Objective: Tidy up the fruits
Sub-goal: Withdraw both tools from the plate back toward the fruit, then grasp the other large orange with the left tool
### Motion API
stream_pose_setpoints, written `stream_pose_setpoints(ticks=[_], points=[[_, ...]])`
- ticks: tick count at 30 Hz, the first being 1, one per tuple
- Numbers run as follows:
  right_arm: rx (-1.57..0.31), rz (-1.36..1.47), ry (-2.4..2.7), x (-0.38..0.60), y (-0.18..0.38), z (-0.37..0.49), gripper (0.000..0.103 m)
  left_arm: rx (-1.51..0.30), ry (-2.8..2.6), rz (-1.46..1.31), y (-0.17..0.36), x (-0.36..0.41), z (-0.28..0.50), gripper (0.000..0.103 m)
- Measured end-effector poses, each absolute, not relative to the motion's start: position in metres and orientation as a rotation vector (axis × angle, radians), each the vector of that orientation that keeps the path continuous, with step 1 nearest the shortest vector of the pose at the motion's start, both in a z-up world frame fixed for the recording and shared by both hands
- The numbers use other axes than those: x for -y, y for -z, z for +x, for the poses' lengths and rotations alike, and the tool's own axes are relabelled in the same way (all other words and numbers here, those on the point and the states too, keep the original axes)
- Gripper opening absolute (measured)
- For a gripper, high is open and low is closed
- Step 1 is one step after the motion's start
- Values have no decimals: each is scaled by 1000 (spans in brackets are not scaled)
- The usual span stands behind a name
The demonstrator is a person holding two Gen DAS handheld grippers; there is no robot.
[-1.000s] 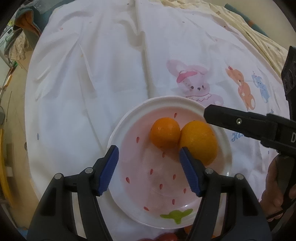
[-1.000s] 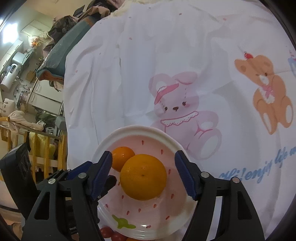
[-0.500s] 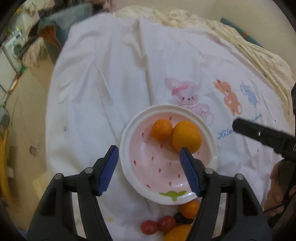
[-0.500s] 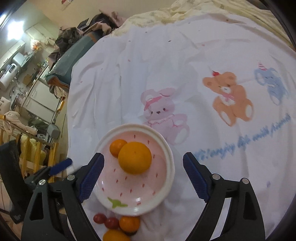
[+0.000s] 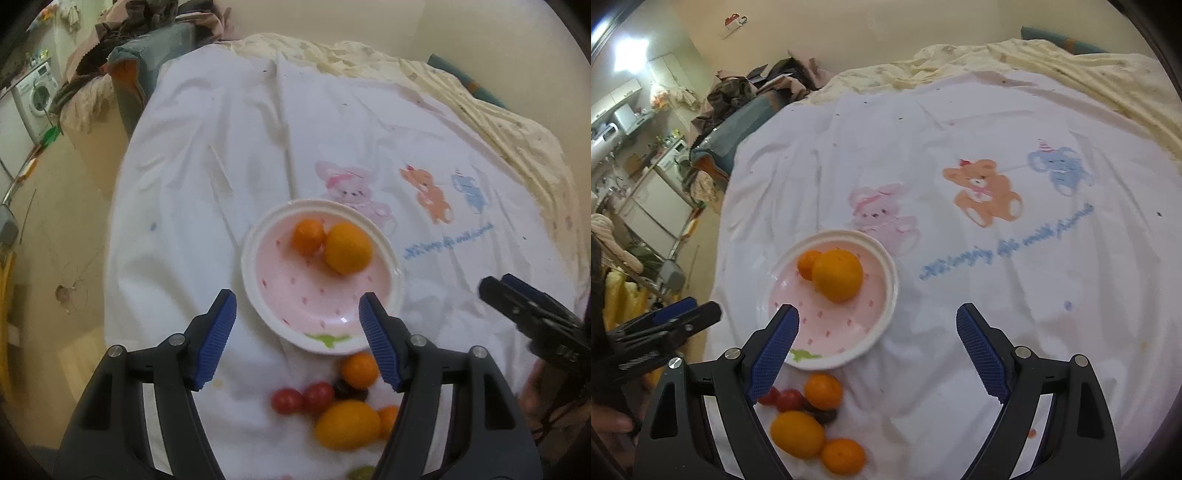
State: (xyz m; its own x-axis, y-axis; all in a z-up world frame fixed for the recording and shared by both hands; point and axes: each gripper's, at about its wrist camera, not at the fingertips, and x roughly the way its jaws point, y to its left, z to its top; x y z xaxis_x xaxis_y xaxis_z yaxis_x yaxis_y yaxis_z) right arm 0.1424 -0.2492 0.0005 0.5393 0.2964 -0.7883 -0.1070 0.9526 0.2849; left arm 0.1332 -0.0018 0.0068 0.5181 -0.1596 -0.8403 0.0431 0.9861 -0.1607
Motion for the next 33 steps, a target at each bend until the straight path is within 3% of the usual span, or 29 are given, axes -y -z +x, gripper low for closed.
stream_pose_setpoints(ticks=[17,33], points=[[-1068,278,-240,248,15,93,90,-1029,66,-122,9,5,82,67],[-1132,338,-152,265,46,89,90,-1185,52,-228,46,-2,88,67]])
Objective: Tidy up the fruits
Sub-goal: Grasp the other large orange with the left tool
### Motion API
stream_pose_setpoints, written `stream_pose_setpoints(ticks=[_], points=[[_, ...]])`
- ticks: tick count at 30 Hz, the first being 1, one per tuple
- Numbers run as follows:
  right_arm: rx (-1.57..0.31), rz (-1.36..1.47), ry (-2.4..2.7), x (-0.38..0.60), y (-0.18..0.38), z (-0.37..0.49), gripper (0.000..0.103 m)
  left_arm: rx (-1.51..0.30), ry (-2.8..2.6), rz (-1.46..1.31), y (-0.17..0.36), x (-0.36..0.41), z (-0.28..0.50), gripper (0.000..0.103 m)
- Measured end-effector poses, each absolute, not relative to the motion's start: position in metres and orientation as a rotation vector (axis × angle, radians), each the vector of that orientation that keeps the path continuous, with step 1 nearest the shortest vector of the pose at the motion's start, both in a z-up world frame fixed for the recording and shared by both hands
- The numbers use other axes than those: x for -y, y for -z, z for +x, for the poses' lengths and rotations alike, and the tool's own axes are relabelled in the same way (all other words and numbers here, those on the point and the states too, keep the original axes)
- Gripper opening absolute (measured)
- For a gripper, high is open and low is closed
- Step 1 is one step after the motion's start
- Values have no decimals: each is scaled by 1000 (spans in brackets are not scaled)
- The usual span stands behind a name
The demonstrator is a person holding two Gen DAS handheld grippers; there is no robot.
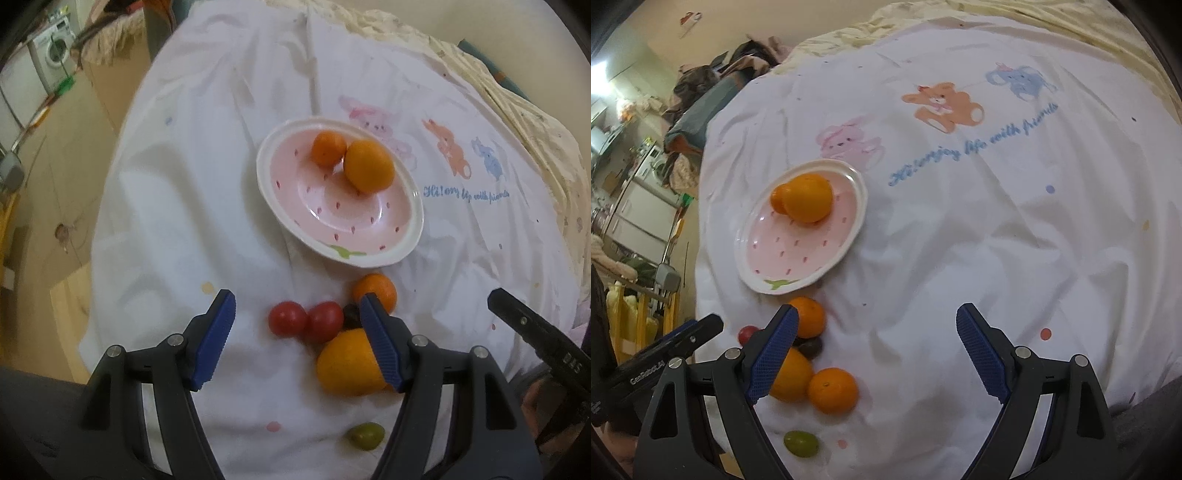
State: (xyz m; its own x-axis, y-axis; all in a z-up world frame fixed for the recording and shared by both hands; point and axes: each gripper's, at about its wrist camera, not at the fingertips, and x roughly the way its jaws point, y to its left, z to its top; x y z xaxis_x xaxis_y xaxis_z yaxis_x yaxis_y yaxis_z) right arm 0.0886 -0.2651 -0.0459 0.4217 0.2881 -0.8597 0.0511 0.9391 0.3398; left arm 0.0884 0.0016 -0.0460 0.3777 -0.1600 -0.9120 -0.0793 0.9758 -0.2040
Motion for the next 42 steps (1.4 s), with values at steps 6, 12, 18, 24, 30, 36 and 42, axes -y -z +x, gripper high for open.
stream_pose_setpoints(ticks=[6,12,18,24,30,36,42], points=[[-1167,371,-126,270,57,94,90,-1290,141,-242,63,16,86,67],[-1172,370,-136,268,58,95,90,-1354,184,-200,77,37,78,67],[-1179,372,-128,267,60,97,90,-1382,210,-179,86,48,75,67],[-1177,375,-117,269,61,96,90,-1416,223,-189,97,50,75,67],[-1170,376,-112,272,59,95,90,-1413,249,-211,98,45,76,58],[-1163,373,-116,272,58,95,90,-1399,270,-161,88,49,69,56],[-1169,376,-133,273,57,93,90,-1303,289,-167,52,40,58,56]])
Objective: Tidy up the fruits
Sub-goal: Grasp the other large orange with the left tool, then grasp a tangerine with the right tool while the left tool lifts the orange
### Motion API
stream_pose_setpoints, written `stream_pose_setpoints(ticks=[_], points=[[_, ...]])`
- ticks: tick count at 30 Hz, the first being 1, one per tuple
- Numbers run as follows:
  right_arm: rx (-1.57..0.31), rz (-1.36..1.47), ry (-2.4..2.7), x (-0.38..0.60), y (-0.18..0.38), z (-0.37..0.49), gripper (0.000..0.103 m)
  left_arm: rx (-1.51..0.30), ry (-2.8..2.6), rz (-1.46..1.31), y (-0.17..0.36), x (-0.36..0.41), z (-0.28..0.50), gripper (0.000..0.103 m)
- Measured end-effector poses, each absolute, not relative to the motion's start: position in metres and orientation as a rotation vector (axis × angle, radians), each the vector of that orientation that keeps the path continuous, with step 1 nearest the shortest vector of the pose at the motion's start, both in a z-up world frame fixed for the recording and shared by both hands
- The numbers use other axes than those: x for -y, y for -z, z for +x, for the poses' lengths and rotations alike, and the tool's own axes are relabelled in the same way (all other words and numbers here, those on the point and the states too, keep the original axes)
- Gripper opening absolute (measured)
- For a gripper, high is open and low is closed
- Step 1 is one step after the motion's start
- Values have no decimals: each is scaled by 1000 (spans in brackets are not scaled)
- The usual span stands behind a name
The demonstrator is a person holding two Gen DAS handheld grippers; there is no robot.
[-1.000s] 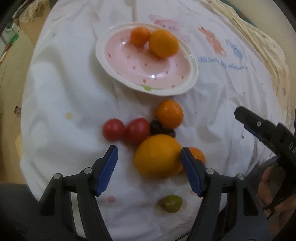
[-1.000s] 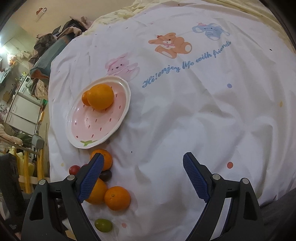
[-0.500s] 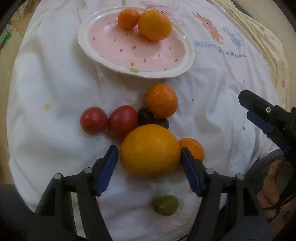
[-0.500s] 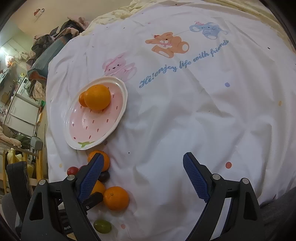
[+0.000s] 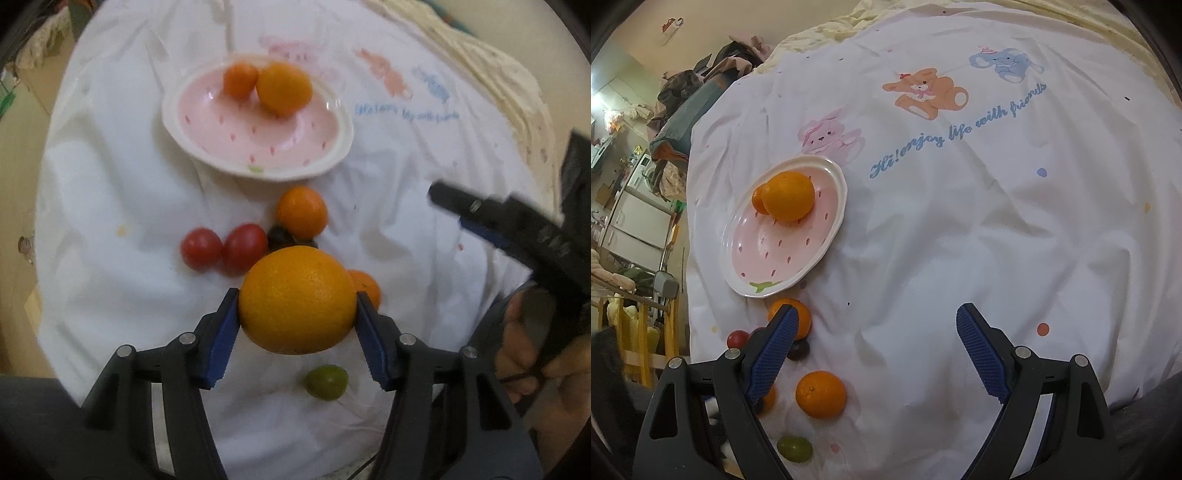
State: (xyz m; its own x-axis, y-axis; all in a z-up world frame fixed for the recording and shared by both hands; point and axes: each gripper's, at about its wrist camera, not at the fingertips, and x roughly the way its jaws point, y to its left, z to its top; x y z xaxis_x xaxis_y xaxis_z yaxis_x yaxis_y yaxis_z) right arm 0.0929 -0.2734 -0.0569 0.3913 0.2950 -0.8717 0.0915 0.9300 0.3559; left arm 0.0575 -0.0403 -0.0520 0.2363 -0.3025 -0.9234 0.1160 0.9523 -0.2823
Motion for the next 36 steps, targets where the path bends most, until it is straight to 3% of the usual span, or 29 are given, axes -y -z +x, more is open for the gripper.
stream_pose_setpoints(ticks=[10,16,18,20,36], points=[[-1330,250,-352,222,78,84,88,-1236,135,-248,39,0,67,56],[-1381,50,-409,183,96,74,68,-1237,100,-291,42,-11,72,56],[-1400,5,-417,176,103,74,53,-1238,101,-296,43,-11,72,56],[-1409,-8,-436,171,105,74,48,-1238,105,-296,43,-11,71,56],[-1329,187,-436,208,78,77,46,-1233,77,-286,47,-16,72,56]])
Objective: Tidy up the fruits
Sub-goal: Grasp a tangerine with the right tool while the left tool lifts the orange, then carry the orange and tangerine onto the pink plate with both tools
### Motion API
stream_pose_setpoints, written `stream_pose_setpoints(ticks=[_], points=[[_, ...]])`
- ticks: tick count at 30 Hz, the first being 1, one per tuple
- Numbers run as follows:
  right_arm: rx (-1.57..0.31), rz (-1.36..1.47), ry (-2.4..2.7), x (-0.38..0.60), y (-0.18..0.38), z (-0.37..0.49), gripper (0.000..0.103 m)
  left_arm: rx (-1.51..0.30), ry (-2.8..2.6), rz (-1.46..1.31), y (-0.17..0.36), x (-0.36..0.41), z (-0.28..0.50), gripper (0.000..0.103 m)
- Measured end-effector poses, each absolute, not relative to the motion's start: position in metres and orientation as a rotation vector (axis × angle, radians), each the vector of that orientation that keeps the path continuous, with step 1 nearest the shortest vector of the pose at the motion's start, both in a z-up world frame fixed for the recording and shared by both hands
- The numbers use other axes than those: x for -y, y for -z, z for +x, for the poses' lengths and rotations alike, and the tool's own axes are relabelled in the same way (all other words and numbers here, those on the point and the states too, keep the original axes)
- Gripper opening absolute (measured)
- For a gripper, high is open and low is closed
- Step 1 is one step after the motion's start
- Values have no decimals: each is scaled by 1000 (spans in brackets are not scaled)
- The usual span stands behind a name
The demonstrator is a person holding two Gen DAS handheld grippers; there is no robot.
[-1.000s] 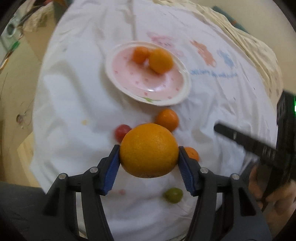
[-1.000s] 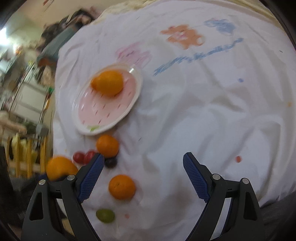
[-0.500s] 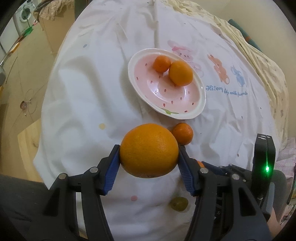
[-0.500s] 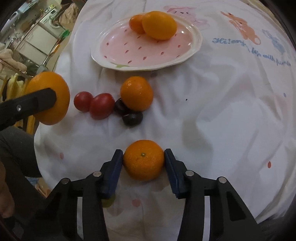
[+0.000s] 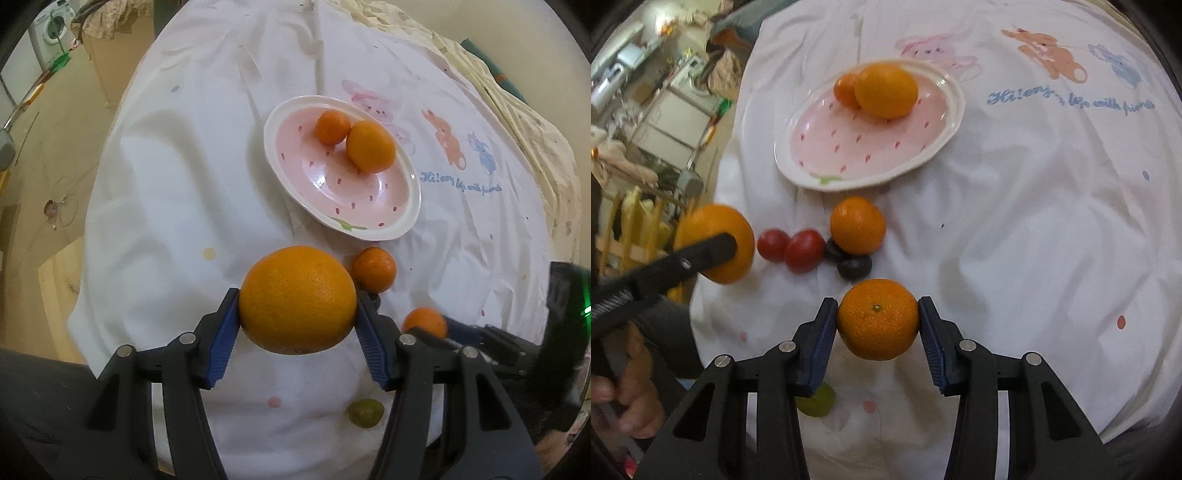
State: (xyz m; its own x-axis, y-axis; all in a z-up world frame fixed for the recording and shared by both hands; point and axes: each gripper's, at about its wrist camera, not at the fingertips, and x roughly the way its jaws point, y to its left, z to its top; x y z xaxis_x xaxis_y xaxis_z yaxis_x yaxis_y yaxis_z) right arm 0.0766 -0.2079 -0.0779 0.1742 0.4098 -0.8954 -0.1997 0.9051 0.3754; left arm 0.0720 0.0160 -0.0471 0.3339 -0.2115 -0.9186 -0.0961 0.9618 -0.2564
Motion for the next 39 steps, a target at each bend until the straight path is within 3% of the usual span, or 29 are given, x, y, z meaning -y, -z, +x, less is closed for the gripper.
stream_pose_setpoints(ticks=[24,39], points=[[-1003,496,-491,261,6,91,46,-1228,69,-238,33,-14,72,56],[-955,510,-425,297,-2,155,46,-1183,77,-185,12,-20,125,56]])
